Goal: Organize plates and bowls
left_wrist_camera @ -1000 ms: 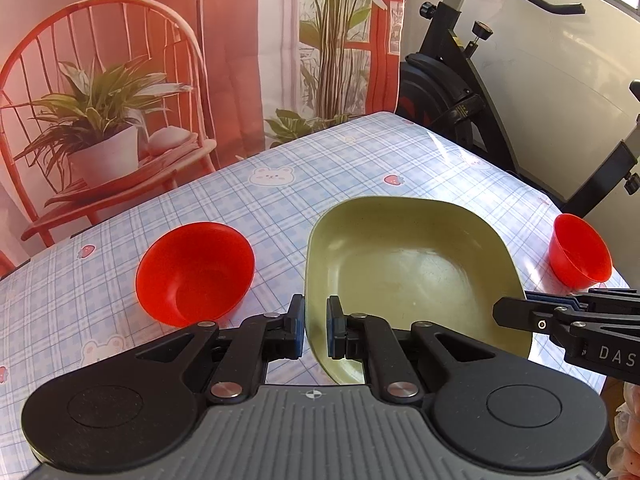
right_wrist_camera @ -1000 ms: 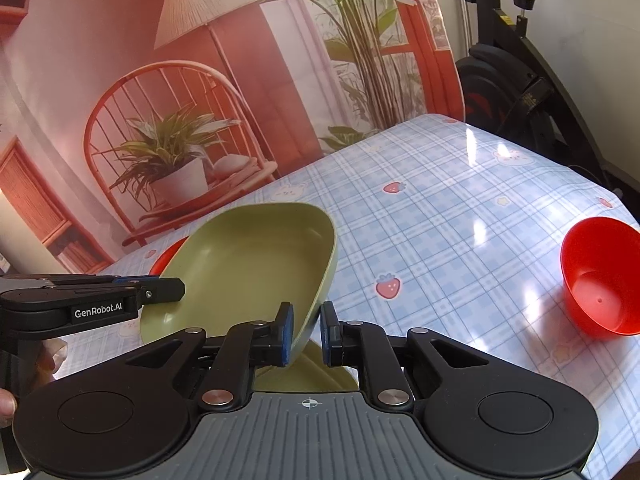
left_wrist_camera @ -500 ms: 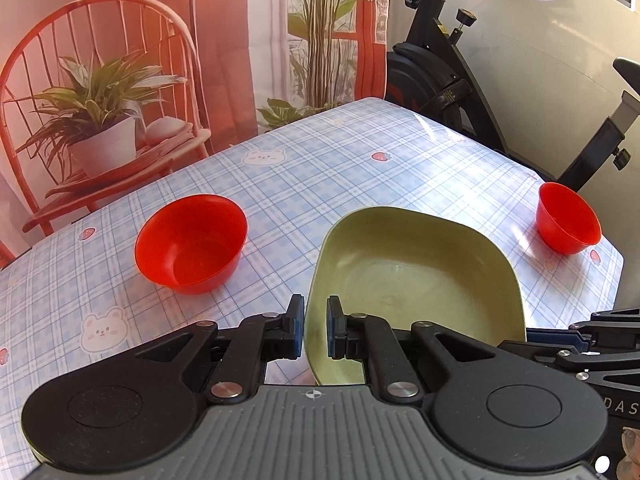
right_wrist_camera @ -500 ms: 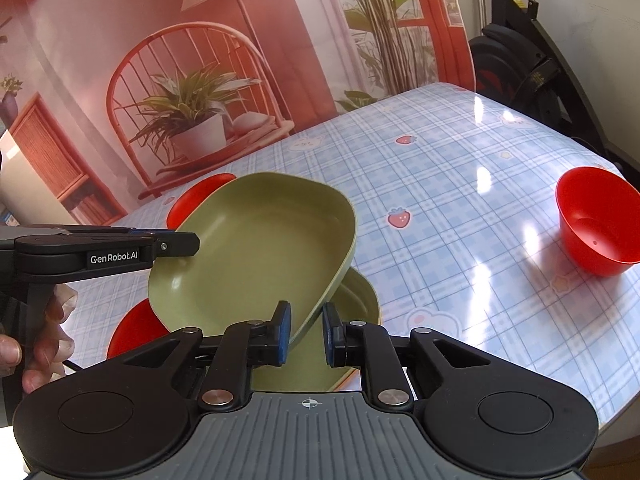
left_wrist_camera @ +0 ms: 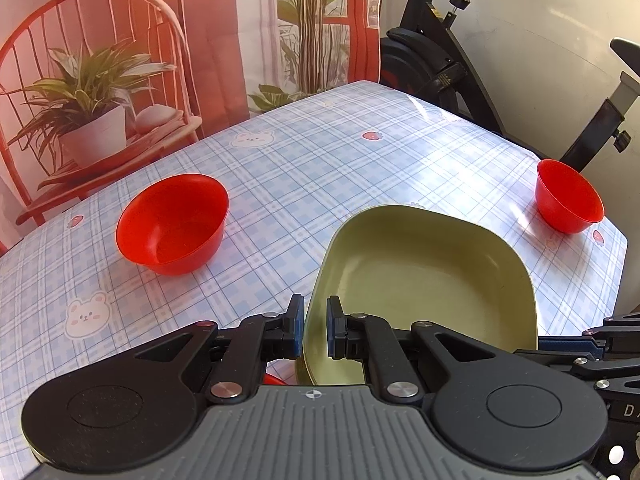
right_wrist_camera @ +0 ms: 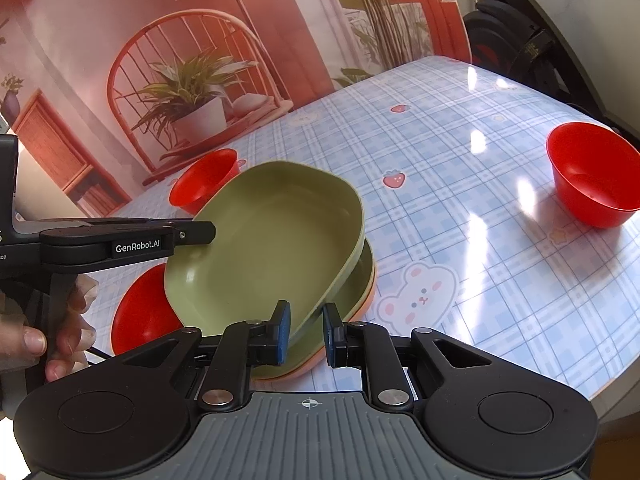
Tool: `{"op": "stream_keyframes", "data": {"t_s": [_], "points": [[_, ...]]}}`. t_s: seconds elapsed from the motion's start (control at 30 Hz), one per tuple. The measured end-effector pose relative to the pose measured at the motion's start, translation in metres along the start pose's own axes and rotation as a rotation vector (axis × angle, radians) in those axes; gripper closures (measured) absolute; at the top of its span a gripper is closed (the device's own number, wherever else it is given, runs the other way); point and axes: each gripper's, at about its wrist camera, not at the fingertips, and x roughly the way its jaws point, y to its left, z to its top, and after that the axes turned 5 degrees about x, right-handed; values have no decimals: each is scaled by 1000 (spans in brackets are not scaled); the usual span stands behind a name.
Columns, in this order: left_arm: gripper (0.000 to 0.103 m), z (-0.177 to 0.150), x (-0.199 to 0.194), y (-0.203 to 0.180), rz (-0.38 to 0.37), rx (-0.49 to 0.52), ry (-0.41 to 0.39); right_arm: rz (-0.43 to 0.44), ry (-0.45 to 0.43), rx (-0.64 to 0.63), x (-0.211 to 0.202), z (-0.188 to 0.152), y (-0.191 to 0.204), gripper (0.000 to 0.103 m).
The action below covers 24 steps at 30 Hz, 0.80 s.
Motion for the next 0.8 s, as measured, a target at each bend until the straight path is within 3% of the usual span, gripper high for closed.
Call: {"op": "stream_keyframes", "data": {"t_s": [0.8], "points": [[92,-9,15,-3,30,36,44,19,43,20,11,-3,-5,86]]}}
